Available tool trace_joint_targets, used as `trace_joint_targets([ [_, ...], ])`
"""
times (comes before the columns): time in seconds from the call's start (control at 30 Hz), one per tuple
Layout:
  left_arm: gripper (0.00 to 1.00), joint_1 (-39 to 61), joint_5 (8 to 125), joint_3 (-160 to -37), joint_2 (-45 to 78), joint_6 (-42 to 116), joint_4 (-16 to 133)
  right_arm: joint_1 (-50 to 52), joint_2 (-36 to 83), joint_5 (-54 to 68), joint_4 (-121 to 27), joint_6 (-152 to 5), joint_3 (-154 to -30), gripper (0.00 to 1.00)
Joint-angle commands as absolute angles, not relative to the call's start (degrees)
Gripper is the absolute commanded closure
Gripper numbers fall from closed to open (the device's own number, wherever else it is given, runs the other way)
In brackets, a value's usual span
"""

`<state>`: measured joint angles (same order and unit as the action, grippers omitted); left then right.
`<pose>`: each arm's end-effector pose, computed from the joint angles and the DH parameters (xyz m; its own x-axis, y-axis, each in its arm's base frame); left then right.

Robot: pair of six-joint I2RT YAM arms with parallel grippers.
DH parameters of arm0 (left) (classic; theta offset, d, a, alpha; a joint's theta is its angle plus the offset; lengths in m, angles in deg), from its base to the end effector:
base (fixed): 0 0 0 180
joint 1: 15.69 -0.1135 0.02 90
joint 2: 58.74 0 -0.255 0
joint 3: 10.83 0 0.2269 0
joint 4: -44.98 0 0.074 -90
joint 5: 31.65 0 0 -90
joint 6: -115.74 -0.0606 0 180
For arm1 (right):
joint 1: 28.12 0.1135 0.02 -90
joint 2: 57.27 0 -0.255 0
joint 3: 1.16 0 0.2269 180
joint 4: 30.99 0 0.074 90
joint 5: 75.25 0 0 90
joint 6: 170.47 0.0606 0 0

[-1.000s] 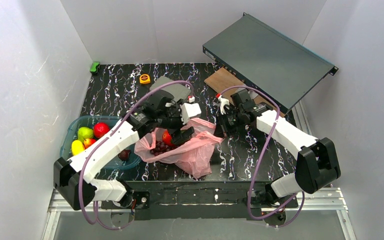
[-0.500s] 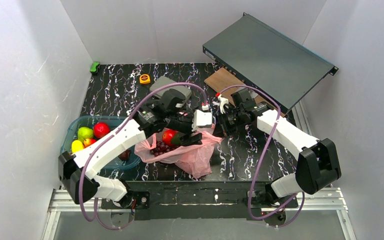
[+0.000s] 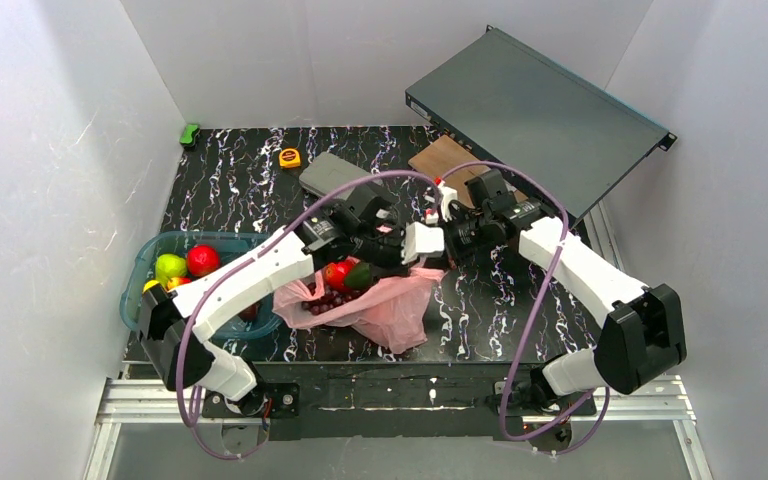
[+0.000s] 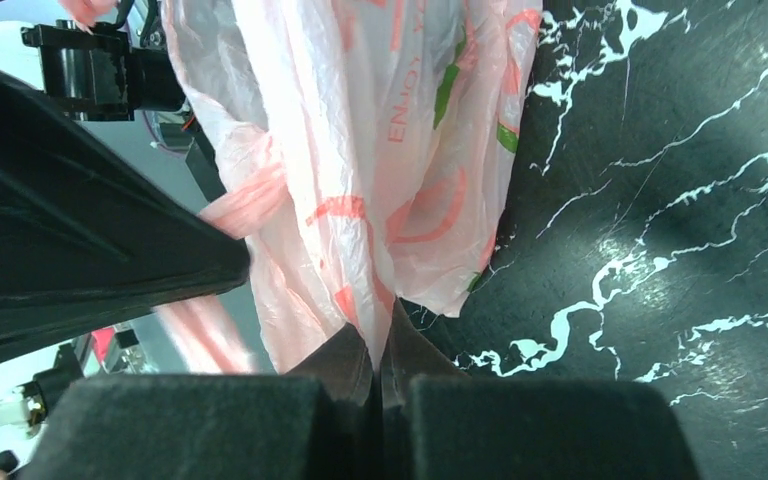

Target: Place the fake fruits into the plastic bag and tie a complex knot

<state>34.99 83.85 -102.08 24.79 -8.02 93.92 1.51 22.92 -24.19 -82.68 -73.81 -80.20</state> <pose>0.1781 -0.2586 0.3126 0.1549 0.6024 -0.7830 0.9831 -0.0161 0.1822 0.2216 0.1698 0.2637 -0.7709 -0.3347 -0.5419 -0.6294 0.5308 0.5676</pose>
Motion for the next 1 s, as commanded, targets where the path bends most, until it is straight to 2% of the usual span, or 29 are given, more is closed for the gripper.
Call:
trace_joint_targets([
  [0.0,1.00,32.01,89.22,-111.14,20.92,1.72,100.96,1.41,21.99,-24.81,-84.39,-77.78,-86.52,0.89],
  [0.03,1.00,31.21,90.74,-112.62,20.82,3.87,102.02,1.46,22.16,-25.02,-85.71,-78.94,-88.28,0.81],
  [0.17,1.00,27.29,97.38,-117.53,21.48,11.32,105.28,1.44,19.47,-24.86,-88.41,-83.08,-93.62,0.30],
  [0.2,1.00,26.20,98.39,-119.17,22.00,12.60,106.18,1.41,17.88,-24.85,-88.33,-83.36,-94.14,0.10],
  [0.23,1.00,25.62,99.24,-120.46,22.49,13.37,107.20,1.41,16.23,-24.91,-87.72,-83.55,-94.42,0.03],
  [0.57,1.00,24.53,98.80,-130.10,25.45,17.82,113.20,1.41,-2.69,-15.81,-79.00,-85.21,-90.60,0.02],
  [0.67,1.00,24.49,96.41,-132.77,27.13,19.89,115.08,2.01,-5.28,-17.10,-75.15,-84.49,-89.64,0.02],
  [0.97,1.00,24.56,99.51,-137.81,28.88,28.54,113.31,18.91,-5.89,-0.87,-59.34,-89.40,-82.05,0.02],
])
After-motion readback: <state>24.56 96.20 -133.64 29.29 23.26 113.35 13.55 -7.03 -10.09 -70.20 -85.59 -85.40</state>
